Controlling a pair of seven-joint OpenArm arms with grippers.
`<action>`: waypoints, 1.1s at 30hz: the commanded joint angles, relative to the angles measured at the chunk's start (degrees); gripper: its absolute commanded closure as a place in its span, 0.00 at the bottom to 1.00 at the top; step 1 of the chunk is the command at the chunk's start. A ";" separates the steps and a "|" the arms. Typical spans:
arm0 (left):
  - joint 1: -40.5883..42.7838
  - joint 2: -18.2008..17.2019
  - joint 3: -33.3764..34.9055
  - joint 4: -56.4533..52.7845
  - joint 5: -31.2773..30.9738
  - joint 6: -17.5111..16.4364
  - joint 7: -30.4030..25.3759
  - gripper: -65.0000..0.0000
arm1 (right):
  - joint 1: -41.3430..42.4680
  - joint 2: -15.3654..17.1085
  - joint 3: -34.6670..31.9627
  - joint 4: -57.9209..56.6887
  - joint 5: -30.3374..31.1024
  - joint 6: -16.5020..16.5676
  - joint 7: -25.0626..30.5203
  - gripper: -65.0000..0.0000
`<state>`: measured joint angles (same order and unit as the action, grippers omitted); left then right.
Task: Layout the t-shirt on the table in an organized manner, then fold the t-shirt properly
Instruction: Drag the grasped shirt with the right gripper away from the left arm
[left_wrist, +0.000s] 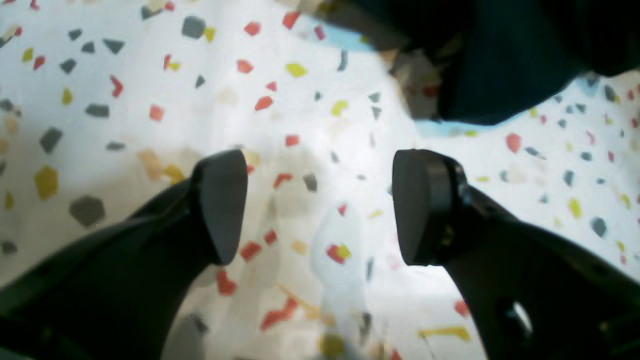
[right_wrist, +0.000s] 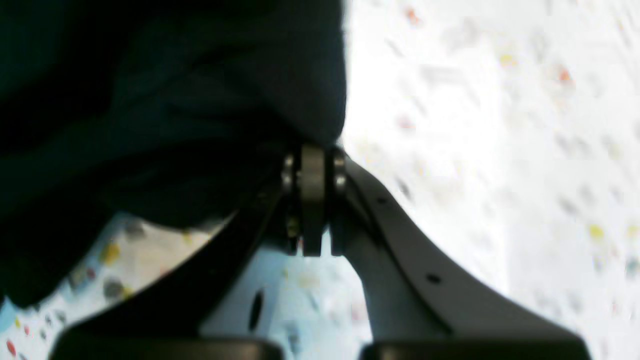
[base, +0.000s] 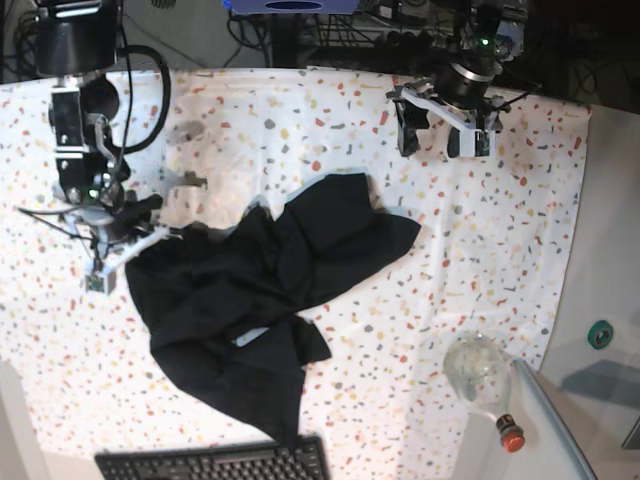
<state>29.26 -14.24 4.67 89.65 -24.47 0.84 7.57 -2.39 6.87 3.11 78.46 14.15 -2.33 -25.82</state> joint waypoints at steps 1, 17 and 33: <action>0.15 -0.13 0.21 0.95 -0.19 -0.62 -1.55 0.33 | -0.90 0.73 1.41 3.79 -0.31 0.00 1.16 1.00; -1.17 -3.74 -0.31 1.12 -0.19 -0.62 -1.55 0.33 | -4.86 4.25 15.48 28.93 -0.57 0.00 -12.73 1.00; -1.61 -5.67 -0.40 2.00 -0.54 -0.62 -1.55 0.33 | 22.66 11.28 14.25 -3.51 -11.65 -0.18 -12.20 1.00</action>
<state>27.75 -19.27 4.51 90.63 -25.04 0.36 7.20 19.09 17.37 17.21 73.76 2.44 -2.35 -39.03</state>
